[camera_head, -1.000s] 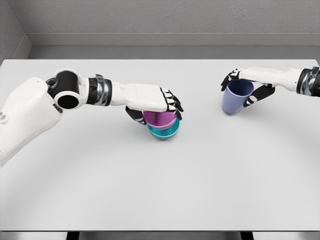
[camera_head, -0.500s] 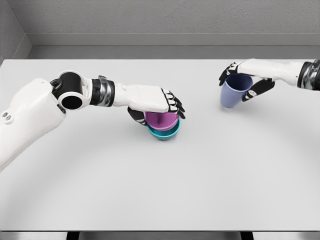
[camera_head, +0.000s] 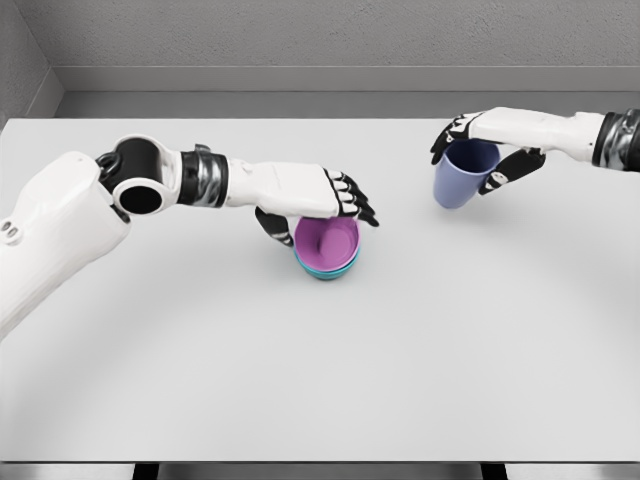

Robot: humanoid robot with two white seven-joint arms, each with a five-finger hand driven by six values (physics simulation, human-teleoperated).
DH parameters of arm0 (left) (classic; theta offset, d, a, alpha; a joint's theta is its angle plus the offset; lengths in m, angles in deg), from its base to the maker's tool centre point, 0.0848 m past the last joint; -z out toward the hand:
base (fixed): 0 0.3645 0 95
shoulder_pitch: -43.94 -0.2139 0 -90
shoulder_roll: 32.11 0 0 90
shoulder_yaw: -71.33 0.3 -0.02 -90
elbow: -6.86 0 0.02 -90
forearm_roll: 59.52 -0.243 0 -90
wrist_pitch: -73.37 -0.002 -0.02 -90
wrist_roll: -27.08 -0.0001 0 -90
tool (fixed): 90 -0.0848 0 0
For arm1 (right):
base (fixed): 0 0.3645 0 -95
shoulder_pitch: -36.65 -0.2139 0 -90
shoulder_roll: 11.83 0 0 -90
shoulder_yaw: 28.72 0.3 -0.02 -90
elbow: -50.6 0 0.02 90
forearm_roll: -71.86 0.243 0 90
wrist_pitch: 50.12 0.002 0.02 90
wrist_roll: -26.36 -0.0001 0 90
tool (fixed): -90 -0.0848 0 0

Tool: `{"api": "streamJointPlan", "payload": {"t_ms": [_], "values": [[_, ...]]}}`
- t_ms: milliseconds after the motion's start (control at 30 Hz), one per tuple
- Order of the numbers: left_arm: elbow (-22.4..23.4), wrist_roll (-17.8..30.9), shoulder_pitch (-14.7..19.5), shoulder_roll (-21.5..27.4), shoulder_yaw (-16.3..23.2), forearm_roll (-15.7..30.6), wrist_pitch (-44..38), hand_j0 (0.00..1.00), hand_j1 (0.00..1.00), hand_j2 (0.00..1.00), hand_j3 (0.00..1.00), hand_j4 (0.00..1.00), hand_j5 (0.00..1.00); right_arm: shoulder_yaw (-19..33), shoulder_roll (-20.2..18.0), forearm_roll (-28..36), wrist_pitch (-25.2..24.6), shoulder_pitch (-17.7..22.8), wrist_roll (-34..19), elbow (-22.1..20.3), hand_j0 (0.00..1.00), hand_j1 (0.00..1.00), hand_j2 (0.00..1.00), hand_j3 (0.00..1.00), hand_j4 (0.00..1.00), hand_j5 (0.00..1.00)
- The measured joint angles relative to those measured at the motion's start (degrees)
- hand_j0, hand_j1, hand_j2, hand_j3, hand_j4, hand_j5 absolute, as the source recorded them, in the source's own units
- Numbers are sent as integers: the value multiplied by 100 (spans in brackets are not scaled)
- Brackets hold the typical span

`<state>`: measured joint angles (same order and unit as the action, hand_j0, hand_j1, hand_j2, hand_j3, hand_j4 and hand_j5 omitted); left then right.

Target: Stacking bowl and cup with both arms

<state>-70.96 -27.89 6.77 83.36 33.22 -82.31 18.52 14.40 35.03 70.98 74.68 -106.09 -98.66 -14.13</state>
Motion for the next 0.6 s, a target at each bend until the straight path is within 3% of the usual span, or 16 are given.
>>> {"api": "streamJointPlan", "payload": {"t_ms": [233,467,533,600], "values": [[-425,0,18,245,-244,177,1,100,100,100,100,100,100,-2,-86,10,0,-70,0,-195,62,62,62,62,62,62],[-1191,0,-44,1209,-833,910,0,100,100,100,100,100,100,-2,-102,9,-6,-97,0,-424,62,62,62,62,62,62],[-1292,1,-263,1592,-1058,1054,3,100,100,100,100,100,100,-2,-105,16,-3,-106,-1,-499,62,62,62,62,62,62],[-1347,2,-800,1909,-1432,1121,8,100,100,100,100,100,100,-2,-107,17,0,-123,-3,-569,62,62,62,62,62,62]]}}
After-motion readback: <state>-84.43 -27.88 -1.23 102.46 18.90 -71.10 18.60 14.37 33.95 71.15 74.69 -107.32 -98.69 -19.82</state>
